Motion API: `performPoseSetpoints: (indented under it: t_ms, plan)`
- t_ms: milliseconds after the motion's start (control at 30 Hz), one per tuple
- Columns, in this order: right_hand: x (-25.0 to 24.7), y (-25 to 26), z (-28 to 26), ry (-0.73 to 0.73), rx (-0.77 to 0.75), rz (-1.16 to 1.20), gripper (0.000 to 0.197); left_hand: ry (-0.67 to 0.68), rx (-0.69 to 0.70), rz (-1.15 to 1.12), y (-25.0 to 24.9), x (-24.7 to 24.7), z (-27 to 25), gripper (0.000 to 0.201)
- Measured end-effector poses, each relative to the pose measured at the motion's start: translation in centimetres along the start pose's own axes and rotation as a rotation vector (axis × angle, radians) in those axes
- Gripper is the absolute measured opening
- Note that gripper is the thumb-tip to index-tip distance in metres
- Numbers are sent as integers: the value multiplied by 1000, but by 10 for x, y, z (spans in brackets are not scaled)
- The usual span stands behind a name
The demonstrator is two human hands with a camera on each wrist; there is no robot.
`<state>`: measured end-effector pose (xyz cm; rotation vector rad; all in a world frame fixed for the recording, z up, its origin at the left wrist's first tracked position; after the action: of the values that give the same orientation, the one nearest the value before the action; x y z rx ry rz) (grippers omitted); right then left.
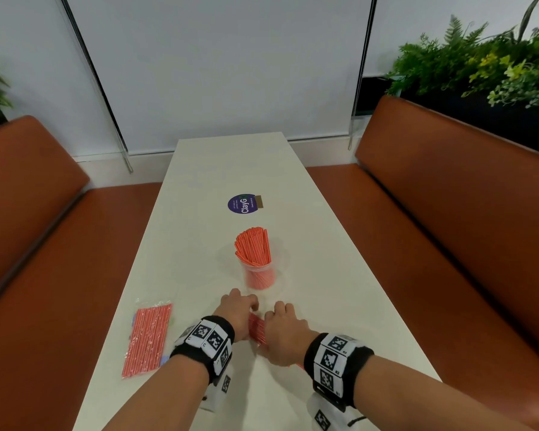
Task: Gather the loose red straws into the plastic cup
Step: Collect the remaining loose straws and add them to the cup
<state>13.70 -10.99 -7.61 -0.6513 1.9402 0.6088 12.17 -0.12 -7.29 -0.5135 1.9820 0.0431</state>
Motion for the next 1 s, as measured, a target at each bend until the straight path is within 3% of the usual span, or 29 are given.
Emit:
performPoseSetpoints:
  t_ms: [100, 333, 700, 933, 1000]
  plan:
    - [7, 12, 2, 27, -13, -21, 47, -7, 10, -27, -5, 3, -2, 36]
    - [4, 17, 2, 14, 25, -104, 34, -9, -8, 33, -3, 5, -5, 30]
    - [5, 18, 2, -121, -72, -215, 27, 60, -75, -43, 16, 0, -9, 68]
    - [-30, -27, 5, -71, -96, -153, 38, 42, -138, -216, 28, -29, -11, 87]
    - [-52, -43, 4, -78, -119, -34, 35, -12, -163, -293, 32, -39, -6, 89]
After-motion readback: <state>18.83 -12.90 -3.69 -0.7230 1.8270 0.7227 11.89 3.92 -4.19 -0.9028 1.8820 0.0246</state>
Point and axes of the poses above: each hand's wrist, its own z-axis towards the middle knuckle, its own x-axis out of the palm, y = z × x, the point moved 5 cm from there along z, towards the middle knuckle, and after that the axes turned 5 degrees about y, right-handed, at the moved point
